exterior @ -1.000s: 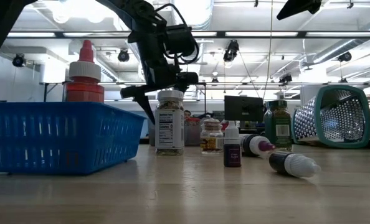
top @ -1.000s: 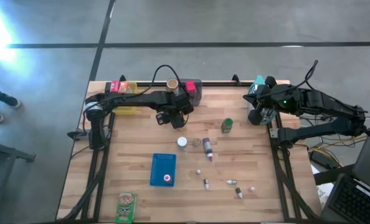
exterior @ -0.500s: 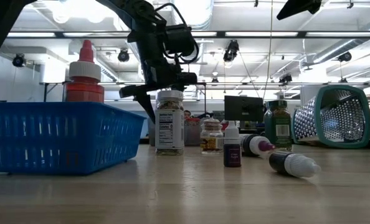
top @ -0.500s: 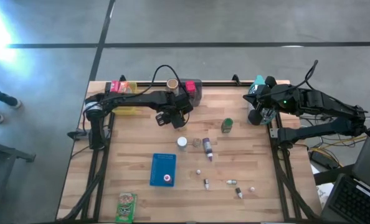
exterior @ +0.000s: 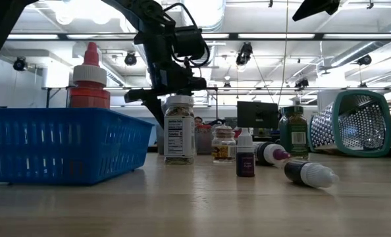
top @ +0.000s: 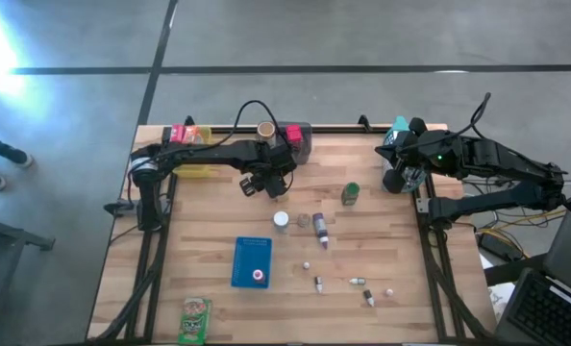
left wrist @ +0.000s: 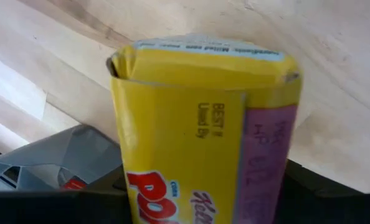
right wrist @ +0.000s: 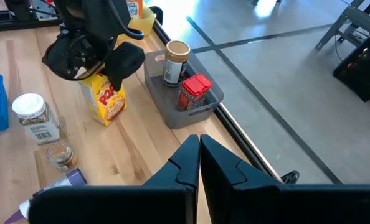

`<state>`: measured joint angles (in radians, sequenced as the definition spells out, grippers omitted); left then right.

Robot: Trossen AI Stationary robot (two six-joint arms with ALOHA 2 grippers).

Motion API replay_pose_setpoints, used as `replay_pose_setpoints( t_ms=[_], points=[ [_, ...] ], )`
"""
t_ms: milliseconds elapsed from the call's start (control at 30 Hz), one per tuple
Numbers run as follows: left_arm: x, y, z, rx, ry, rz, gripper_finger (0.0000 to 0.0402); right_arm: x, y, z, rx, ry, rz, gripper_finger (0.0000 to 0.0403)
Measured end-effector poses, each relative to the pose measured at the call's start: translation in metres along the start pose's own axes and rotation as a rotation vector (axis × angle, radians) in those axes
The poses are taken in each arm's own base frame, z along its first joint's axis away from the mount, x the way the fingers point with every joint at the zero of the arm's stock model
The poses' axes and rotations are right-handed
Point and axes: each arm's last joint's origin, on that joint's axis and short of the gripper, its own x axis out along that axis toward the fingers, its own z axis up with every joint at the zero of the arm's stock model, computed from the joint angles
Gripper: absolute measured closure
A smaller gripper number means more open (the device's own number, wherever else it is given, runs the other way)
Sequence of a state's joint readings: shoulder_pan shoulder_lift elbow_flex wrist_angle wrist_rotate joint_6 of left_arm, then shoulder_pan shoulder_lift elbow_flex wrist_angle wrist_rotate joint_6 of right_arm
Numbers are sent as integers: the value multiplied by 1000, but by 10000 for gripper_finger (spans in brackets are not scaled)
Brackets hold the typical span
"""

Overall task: Pick & Place Kitchen Items
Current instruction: Put the yellow cereal box into the yellow bin

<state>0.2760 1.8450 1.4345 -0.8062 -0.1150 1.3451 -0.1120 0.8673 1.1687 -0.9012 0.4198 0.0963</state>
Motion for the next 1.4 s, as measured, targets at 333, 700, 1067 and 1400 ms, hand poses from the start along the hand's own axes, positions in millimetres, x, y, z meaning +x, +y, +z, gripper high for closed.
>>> replay_pose_setpoints(
  t_ms=[333,700,1067,1400],
  points=[
    [-9,2,-1,-96,4,-29,206,0,0,0,-2,0,0,394],
    [-29,-4,-9,-377,100,-67,214,0,0,0,0,0,0,394],
    [-76,-29,-23,-541,162,-140,221,0,0,0,-2,0,0,394],
    [-137,-54,-59,-719,135,-27,220,0,0,0,0,0,0,394]
  ],
)
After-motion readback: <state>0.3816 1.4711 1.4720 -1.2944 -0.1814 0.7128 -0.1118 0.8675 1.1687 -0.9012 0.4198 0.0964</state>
